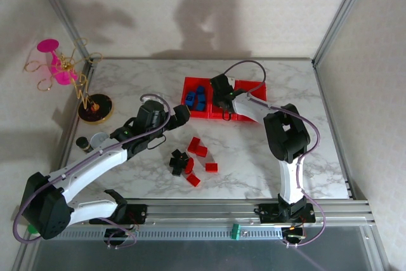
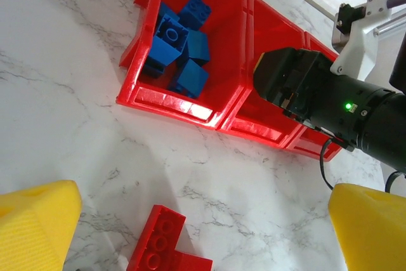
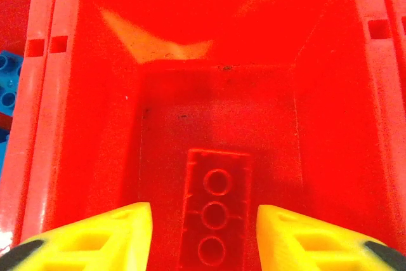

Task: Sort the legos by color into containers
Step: Place the lego in the container.

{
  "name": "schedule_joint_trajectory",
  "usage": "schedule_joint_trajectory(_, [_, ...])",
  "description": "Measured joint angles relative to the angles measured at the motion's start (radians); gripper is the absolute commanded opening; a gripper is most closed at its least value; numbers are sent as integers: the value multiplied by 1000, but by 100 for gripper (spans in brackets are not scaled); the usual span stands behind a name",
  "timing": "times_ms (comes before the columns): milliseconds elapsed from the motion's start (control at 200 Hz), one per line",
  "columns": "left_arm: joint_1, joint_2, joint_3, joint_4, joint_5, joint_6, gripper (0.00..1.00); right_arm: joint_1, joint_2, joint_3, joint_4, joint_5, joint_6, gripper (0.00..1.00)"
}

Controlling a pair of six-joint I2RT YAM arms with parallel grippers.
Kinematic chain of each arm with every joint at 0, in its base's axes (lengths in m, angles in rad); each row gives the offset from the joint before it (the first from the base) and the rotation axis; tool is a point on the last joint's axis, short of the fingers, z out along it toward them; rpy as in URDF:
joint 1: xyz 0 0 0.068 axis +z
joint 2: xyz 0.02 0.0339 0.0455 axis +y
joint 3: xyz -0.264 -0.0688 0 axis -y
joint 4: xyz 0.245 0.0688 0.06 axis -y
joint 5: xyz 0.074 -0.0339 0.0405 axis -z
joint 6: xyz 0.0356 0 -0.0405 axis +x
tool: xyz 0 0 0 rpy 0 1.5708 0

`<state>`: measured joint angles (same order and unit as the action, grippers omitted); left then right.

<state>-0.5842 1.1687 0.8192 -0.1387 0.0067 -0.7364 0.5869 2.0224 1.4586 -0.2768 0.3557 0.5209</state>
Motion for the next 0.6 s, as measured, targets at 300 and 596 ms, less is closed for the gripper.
schedule_joint_trajectory(300, [6,-25,-6,-4,6,0,99,21,-145,-86,-7,-17,-4,58])
schedule_joint_trajectory(596, [6,-110,-77,-24,24,-5,100,185,-314,-244,-36,-53,45,66])
